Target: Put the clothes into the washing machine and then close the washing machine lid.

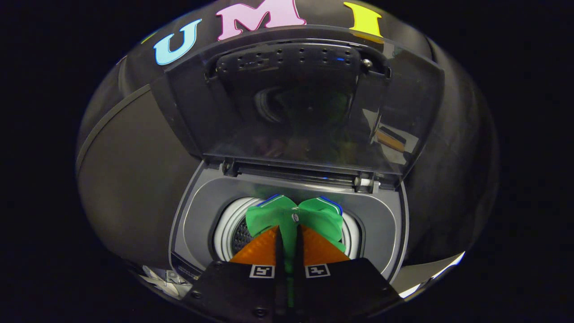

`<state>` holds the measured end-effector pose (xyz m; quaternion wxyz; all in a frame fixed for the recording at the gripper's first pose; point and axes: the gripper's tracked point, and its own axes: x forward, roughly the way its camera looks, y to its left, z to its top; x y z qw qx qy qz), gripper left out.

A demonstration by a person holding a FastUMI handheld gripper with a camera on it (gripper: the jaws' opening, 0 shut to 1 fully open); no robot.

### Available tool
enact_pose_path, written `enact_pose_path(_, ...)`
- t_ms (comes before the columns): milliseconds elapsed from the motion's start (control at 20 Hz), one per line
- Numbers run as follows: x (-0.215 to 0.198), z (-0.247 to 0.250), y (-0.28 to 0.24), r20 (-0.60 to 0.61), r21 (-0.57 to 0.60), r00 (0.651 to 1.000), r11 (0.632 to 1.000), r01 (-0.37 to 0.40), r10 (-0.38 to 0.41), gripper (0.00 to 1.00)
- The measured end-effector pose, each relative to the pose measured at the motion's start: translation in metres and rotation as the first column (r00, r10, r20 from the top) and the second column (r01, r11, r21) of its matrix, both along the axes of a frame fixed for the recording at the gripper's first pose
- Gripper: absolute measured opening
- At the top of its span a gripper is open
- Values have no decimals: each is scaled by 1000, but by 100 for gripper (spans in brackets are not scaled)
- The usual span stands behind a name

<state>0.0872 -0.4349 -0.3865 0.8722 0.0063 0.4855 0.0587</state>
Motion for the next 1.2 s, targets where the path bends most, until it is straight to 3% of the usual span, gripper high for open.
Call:
enact_pose_path(300, 6, -4, 4, 4, 46, 1000, 999, 11, -11, 16)
enact_pose_path(400, 15, 1, 19, 40, 154, 999, 988, 21, -27, 56)
enact_pose_path(500, 25, 4, -2, 80, 78, 996, 996, 42, -48, 97)
enact_pose_path(650, 16, -6, -6, 32, 21, 999, 999, 29, -30, 99)
enact_pose_path(900, 10, -12, -3, 9, 38, 1000, 999, 29, -29, 99)
enact_pose_path(1200, 18, 3, -6, 30, 48, 991, 991, 128, -129, 99)
